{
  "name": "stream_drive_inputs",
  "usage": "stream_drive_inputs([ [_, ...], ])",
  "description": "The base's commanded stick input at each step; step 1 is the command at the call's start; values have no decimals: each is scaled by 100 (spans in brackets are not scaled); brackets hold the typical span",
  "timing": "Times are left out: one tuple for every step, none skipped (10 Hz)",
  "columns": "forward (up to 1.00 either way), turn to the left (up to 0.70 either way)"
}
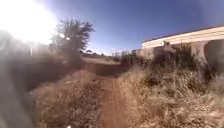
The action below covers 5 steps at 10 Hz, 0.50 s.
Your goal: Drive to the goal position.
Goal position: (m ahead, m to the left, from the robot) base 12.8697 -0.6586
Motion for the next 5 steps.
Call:
stream_drive_inputs([
  [50,0],
  [50,0],
  [50,0],
  [50,0],
  [50,0],
])
